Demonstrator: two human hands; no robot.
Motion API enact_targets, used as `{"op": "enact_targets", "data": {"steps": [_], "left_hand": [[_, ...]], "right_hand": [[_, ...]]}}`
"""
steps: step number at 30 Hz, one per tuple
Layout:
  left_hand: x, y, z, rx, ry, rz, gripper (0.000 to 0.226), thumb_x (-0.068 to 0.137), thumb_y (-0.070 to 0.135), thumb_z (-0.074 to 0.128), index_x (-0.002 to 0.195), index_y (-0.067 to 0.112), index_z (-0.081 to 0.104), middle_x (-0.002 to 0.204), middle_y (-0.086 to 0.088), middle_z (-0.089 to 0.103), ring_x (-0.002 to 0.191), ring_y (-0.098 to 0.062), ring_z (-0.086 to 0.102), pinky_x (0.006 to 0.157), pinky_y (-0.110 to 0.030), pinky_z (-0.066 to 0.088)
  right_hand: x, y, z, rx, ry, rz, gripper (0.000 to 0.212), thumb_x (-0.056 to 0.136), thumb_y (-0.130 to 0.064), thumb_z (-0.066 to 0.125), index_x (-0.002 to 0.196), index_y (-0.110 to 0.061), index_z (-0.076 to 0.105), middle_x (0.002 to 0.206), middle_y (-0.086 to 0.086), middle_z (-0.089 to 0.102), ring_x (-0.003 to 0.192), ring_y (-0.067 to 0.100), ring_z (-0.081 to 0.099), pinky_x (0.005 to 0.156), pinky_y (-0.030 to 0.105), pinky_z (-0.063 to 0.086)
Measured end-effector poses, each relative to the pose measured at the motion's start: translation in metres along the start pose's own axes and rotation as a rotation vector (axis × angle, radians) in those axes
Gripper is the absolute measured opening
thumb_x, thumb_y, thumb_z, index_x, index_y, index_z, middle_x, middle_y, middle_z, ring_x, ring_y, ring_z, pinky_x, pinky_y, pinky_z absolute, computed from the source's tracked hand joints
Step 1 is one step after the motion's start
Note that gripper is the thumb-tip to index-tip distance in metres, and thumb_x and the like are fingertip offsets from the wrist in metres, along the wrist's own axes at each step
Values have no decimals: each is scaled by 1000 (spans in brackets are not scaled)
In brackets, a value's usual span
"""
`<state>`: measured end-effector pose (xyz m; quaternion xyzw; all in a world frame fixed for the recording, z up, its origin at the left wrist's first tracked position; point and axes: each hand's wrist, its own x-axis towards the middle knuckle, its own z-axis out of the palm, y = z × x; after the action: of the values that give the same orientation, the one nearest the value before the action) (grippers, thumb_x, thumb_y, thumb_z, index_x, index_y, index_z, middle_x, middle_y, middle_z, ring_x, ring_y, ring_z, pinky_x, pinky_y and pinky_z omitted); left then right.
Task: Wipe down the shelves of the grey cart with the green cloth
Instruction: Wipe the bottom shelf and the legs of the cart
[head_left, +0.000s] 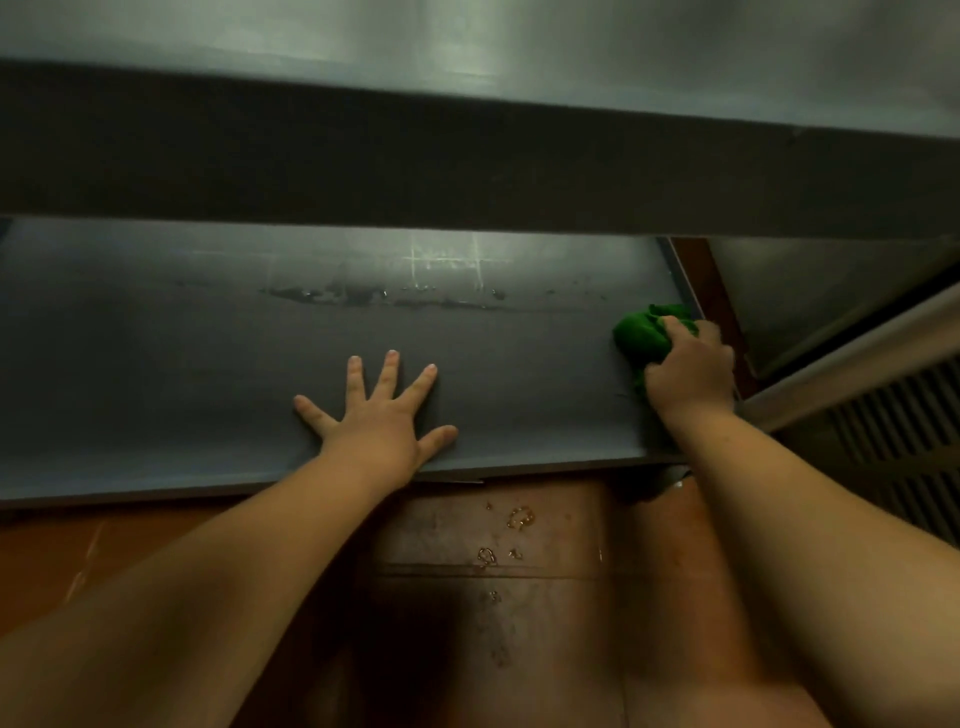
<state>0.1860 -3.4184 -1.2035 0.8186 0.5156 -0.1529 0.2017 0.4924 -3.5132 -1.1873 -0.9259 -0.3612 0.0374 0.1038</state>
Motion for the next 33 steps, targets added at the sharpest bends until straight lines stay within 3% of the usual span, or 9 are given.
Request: {"op": "enact_targets", "data": {"steps": [7,17,24,27,30,33], "left_hand": [[12,-8,-1,-5,52,29,80,79,82,36,143,61,-7,160,13,-19,145,-25,-26,99,-81,-4],[20,-19,-1,-1,109,150,72,84,77,31,145,56,0,162,11,-12,146,-24,-22,99,-78,-10],[0,-74,5,35,325,203,58,94,61,20,149,49,5,163,8,0,149,-10,-5,117,-58,-3],[6,-114,-4,70,348,180,62,92,64,18,150,47,5,163,5,2,150,-14,-2,121,-45,5],[14,-148,-11,74,348,69,62,91,66,15,149,49,2,163,5,2,150,-17,-2,120,-49,3],[14,-152,-8,82,351,91,61,92,62,14,150,48,1,163,2,2,150,-20,-1,120,-50,2]], "right_hand": [[0,8,2,-54,13,81,62,91,-19,60,148,-19,37,147,20,31,124,50,40,104,51,38],[34,-6,0,64,62,145,59,87,-11,59,143,-21,47,142,20,38,121,48,45,109,52,38],[43,-9,12,29,85,162,60,86,-15,60,143,-25,46,144,18,37,122,48,45,108,51,36],[47,-13,14,18,85,184,62,85,-15,61,144,-25,47,145,18,37,122,49,45,109,51,36],[50,-20,10,33,48,245,63,84,-14,62,144,-25,47,143,19,37,122,50,45,111,52,36],[45,-32,11,91,76,299,65,80,-16,63,143,-25,49,138,22,42,119,51,48,109,52,39]]}}
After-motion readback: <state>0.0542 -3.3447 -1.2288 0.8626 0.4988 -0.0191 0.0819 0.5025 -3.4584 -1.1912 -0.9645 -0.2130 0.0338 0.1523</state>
